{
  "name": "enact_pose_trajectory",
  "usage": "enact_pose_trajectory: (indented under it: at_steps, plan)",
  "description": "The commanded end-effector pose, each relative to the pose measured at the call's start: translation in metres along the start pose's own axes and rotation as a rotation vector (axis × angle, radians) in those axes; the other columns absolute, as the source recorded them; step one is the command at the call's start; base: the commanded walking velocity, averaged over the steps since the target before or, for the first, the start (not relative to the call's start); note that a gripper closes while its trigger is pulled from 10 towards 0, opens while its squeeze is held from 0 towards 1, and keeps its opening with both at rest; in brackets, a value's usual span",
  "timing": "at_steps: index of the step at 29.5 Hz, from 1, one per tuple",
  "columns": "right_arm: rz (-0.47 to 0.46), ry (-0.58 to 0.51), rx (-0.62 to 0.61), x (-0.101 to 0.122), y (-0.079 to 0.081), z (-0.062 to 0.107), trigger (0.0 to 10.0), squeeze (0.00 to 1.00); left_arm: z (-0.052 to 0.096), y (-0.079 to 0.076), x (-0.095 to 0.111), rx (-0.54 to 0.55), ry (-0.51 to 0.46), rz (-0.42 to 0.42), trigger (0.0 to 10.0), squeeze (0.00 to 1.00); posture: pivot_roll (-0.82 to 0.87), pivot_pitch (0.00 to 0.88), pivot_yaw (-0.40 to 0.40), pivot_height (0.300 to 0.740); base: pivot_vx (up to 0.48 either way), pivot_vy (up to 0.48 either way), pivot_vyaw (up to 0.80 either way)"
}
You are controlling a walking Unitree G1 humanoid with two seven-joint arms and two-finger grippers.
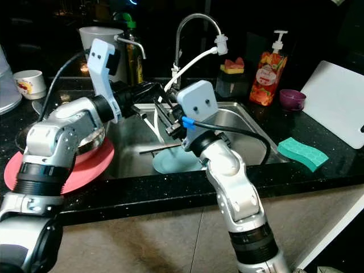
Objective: Kitchen organization
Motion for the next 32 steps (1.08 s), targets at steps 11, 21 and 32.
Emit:
enact_pose_trajectory:
  at_steps: [11,21,32]
  plan:
    - [0.111,0.107,-0.175,-0.026,-0.028,0.004,10.0,0.00,0.005,-0.022,0.019,-0.162,-0.077,-0.023,10.0,0.00,0.03,0.065,-0.058,0.740,0.000,0.000,0.00]
    - [0.140,0.082,-0.256,-0.021,-0.042,0.004,10.0,0.00,0.007,-0.023,0.018,-0.173,-0.071,-0.031,10.0,0.00,0.03,0.062,-0.058,0.740,0.000,0.000,0.00]
    - [0.123,0.119,-0.163,-0.034,-0.025,0.003,10.0,0.00,0.009,-0.029,0.025,-0.212,-0.097,-0.026,10.0,0.00,0.03,0.064,-0.057,0.740,0.000,0.000,0.00]
Point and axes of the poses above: a point about 5 cm out from each wrist's last joint towards the gripper, its own z axis pointing back from the gripper into the wrist, its own x axis along the axis of the wrist's last joint, y = z × x, the point moved 3 cm from there along -z, pointing out of the wrist towards the gripper, and after that the axes turned 8 degrees about -z, right-handed, at the moved point
